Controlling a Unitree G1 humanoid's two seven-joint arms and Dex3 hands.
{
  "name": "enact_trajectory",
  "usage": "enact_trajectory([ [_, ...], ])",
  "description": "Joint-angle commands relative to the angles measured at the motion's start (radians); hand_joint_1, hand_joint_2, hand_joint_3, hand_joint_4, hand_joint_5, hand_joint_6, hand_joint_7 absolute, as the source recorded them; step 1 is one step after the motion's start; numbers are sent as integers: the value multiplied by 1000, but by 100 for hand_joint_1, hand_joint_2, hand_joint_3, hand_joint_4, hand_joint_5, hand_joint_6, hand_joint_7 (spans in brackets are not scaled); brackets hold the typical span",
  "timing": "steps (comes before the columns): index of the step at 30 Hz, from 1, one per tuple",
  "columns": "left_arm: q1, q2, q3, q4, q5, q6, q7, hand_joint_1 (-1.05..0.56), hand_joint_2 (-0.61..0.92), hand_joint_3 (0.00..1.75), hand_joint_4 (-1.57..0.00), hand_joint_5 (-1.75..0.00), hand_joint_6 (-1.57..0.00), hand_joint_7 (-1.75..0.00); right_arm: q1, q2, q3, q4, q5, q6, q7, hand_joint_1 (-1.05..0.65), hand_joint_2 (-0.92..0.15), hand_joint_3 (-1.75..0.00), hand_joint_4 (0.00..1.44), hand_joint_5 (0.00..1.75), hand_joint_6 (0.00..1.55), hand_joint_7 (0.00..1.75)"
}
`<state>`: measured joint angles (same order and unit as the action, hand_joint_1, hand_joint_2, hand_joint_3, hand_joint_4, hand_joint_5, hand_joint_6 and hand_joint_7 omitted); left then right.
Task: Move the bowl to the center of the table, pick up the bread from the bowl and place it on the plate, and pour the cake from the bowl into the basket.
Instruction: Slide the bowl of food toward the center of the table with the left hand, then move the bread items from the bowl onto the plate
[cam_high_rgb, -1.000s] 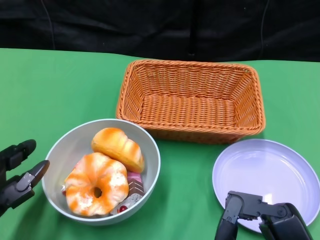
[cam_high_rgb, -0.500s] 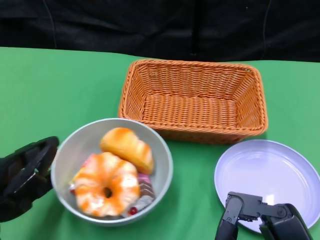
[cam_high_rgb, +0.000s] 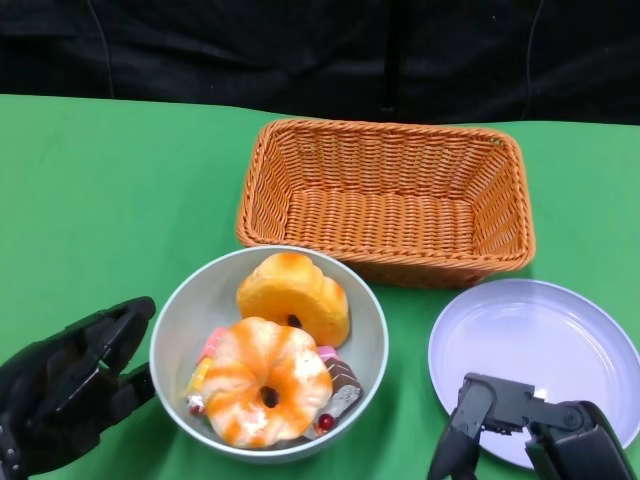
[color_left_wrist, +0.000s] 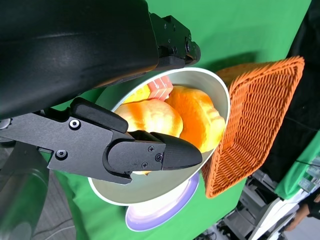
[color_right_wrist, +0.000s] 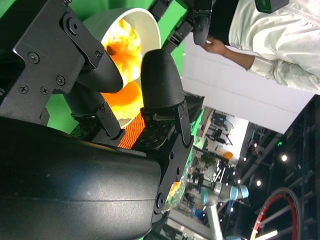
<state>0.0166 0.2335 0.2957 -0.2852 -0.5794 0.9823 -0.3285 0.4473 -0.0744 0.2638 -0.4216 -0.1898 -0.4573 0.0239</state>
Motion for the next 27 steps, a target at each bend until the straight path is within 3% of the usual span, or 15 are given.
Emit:
enact_trajectory([
  [1,0,13,-28,-18,-9,-1,-7,-69,92,35,-11,0,-9,0,3,-13,15,-61,-73,-42,0,-1,-33,-133,59,131,55,98],
  [3,-1,15,-40,-17,-9,-1,-7,-68,92,36,-11,0,-9,0,-1,-28,17,-94,-110,-16,10,-5,-36,-128,49,125,45,93],
  [5,-4,19,-56,-15,-5,0,-7,-67,92,37,-11,0,-9,0,-10,-41,14,-126,-158,12,18,-14,-43,-111,36,117,34,91],
  [8,-10,27,-95,-17,7,-4,-12,-66,92,42,-11,0,-7,0,-40,-57,17,-156,-222,52,17,-29,-64,-63,23,108,25,76],
  [11,-15,37,-125,-13,11,-17,-20,-65,92,45,-8,0,-4,0,-71,-59,30,-167,-263,103,21,-37,-77,-33,14,105,21,67],
  [14,-18,40,-150,-7,13,-29,-19,-66,92,44,-8,0,-4,0,-107,-61,44,-190,-320,193,60,-46,-87,-13,3,99,12,62],
  [17,-18,45,-174,-7,17,-36,-21,-68,92,39,-9,-1,-6,-1,-158,-58,58,-201,-387,280,101,-51,-91,-6,0,85,1,56],
  [21,-7,53,-209,-16,30,-60,-25,-67,92,40,-9,-1,-6,-1,-223,-41,64,-171,-454,353,111,-54,-92,-3,0,67,0,53],
  [27,10,61,-243,-41,45,-78,-25,-66,92,42,-9,-1,-8,-2,-319,-35,69,-91,-503,389,99,-54,-92,-3,0,57,0,49],
])
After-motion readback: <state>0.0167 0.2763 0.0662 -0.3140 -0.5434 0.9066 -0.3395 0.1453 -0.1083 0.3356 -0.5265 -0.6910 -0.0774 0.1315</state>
